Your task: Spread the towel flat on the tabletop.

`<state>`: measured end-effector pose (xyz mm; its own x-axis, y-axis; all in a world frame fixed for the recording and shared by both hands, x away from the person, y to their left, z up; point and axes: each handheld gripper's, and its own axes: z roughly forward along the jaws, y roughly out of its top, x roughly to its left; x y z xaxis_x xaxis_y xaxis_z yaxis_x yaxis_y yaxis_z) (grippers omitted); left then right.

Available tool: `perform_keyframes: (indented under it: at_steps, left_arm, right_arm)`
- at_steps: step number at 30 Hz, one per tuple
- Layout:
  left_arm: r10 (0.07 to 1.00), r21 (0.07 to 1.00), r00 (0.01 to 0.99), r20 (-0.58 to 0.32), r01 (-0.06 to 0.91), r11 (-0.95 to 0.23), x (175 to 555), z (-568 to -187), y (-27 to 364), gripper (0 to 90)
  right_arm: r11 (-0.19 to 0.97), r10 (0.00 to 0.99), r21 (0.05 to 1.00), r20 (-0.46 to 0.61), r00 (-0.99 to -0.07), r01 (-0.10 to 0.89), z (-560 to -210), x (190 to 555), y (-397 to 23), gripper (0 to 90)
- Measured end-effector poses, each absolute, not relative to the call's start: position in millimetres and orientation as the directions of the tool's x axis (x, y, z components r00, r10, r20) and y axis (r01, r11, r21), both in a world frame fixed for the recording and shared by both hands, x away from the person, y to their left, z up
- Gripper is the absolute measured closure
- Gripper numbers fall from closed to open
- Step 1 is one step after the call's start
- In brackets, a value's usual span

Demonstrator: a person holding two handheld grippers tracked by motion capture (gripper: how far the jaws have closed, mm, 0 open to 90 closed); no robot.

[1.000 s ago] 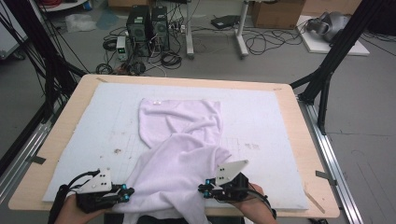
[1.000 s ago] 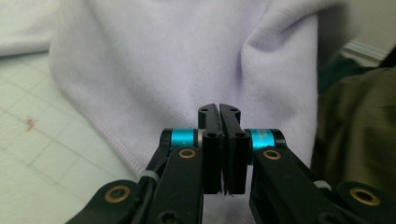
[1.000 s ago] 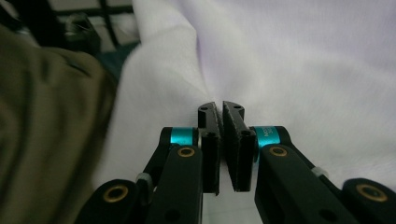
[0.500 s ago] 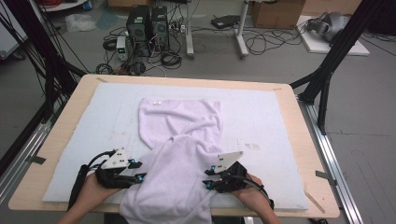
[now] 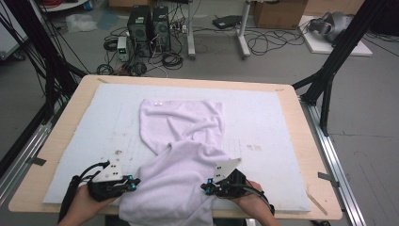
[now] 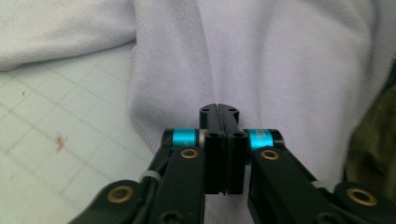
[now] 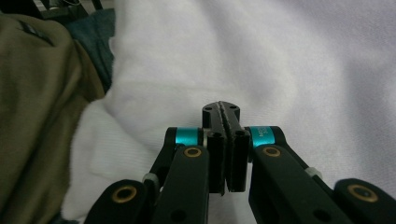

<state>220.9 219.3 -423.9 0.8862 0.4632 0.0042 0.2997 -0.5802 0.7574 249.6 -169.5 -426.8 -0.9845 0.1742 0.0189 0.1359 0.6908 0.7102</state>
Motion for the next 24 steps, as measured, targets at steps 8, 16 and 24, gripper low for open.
perform_keyframes:
  at_steps: [8, 16, 24]
  left_arm:
    - [0.487, 0.767, 0.873, 0.007, 0.308, -0.563, 229.9, -427.7, 221.5, 63.1]
    - [0.435, 0.747, 0.900, -0.031, 0.310, -0.589, 259.2, -442.0, 191.7, 77.5]
    - [0.451, 0.764, 0.892, -0.032, 0.313, -0.564, 233.9, -427.8, 210.9, 86.7]
  right_arm:
    - [0.665, 0.231, 0.717, 0.066, -0.971, 0.208, -430.5, 251.9, -188.3, 62.2]
    - [0.671, 0.214, 0.708, 0.101, -0.972, 0.221, -439.6, 261.6, -184.5, 82.3]
    - [0.664, 0.172, 0.729, 0.070, -0.983, 0.168, -430.9, 251.3, -181.9, 87.4]
